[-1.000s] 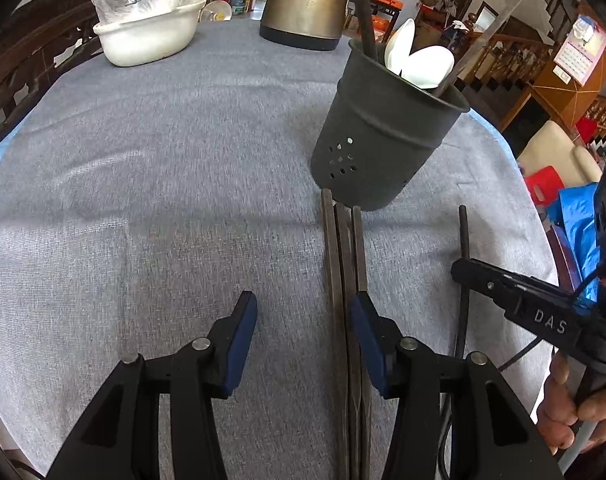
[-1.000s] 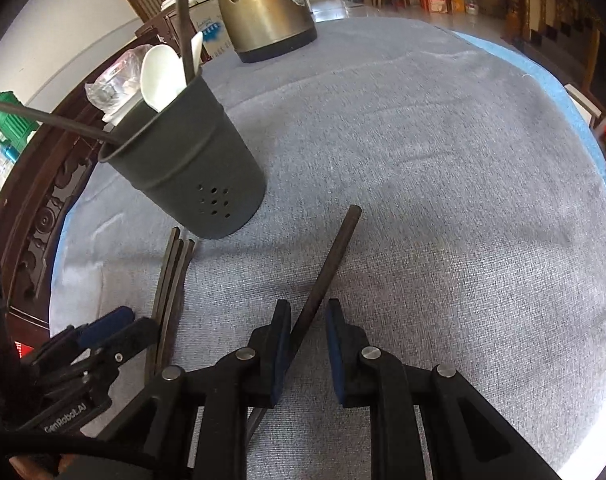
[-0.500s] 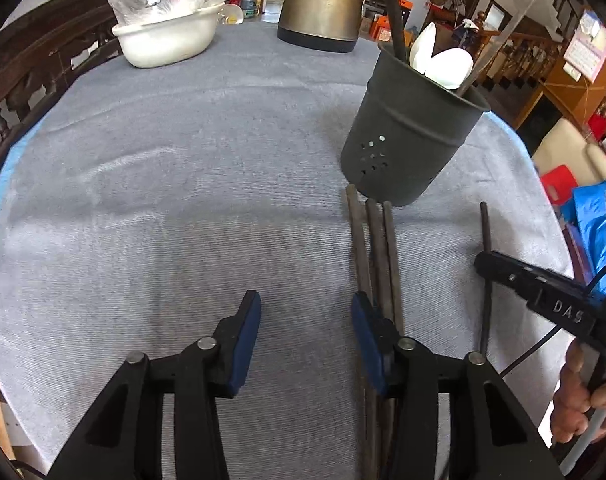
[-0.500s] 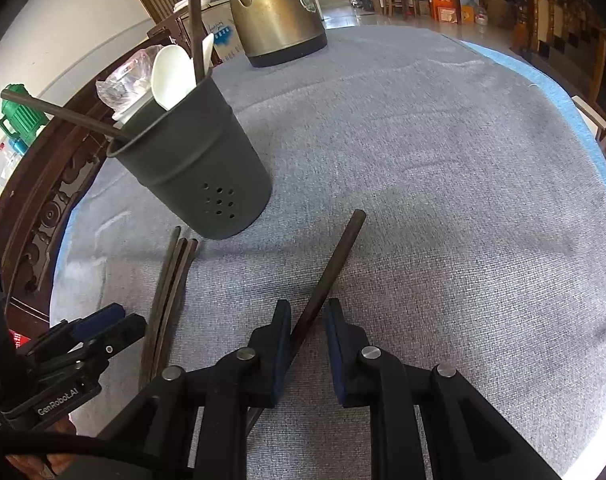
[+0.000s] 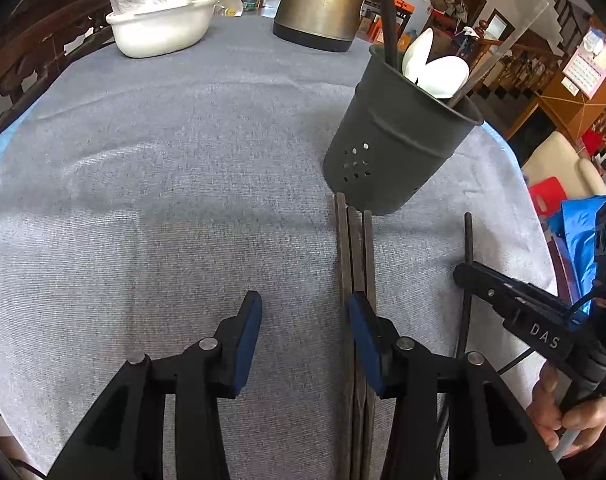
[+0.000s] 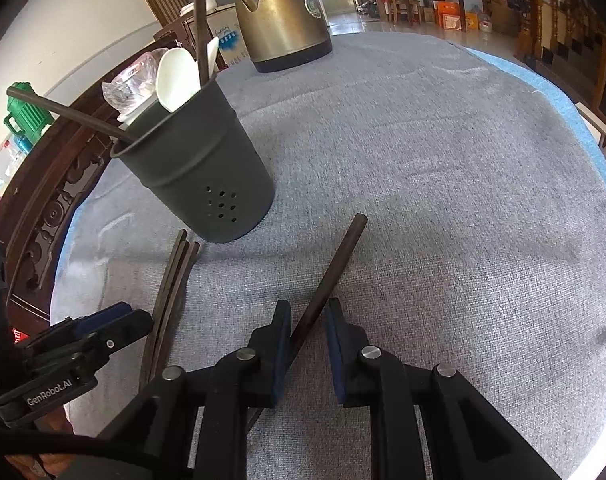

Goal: Organize utensils
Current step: 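Hold the chopstick in the right tool while the left moves over remaining chopsticks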

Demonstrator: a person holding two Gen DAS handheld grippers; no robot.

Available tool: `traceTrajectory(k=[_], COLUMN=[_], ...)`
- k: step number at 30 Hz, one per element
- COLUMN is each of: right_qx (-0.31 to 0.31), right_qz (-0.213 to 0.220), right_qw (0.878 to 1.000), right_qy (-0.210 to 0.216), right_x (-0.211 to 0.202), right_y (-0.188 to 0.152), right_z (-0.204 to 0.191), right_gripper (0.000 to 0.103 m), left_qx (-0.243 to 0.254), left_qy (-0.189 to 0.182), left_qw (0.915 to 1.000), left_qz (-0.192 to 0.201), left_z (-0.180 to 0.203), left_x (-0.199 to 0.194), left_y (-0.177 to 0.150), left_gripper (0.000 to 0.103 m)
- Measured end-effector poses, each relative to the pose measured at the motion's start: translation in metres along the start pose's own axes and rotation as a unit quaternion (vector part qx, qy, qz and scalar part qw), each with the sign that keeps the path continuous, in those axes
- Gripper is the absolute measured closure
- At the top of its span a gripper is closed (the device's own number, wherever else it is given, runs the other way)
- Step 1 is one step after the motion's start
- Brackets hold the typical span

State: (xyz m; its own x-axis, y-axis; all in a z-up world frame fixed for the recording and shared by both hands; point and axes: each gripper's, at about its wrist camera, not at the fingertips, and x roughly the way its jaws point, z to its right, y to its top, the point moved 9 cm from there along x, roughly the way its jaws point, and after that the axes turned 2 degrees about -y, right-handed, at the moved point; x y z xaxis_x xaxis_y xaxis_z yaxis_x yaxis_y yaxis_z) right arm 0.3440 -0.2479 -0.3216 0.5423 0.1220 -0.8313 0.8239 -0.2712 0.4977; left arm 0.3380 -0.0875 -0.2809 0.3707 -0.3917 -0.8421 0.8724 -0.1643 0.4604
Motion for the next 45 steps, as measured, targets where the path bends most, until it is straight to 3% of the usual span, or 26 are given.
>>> traceTrajectory(k=[18,25,29,36,45], right_qx=[-0.020,-0.021,-0.020,-0.017,-0.013], right_qz=[0.011,0.010,0.010,0.012,0.016], right_qw=[1.000,1.000,1.000,1.000,0.999], right_qy=[-0.006,-0.002,0.002,0.009,0.024], right_x=[0.002,0.002,0.003,0.005,0.005], right_y=[0.002,0.002,0.002,0.003,0.004], right_z=[0.000,0.001,0.001,0.000,-0.001], right_gripper=[0.083,0.083,0.082,0.082,0.082], left_qx=[0.019,0.031,0.008,-0.041,-0.013], left_qy=[0.010,0.008,-0.018,-0.043,-0.015], left_qw=[0.9998,0.9995,0.9998,0.9982,0.9998], left_qz=[0.003,0.008,0.008,0.001,-0.001], left_z=[0.022,0.022,0.018,-0.006,0.002], left_x=[0.012,0.007,0.002,-0.004,-0.002], left_y=[0.019,0.015,0.012,0.008,0.003], left_gripper=[0.052,0.056,0.057,0.078,0.073])
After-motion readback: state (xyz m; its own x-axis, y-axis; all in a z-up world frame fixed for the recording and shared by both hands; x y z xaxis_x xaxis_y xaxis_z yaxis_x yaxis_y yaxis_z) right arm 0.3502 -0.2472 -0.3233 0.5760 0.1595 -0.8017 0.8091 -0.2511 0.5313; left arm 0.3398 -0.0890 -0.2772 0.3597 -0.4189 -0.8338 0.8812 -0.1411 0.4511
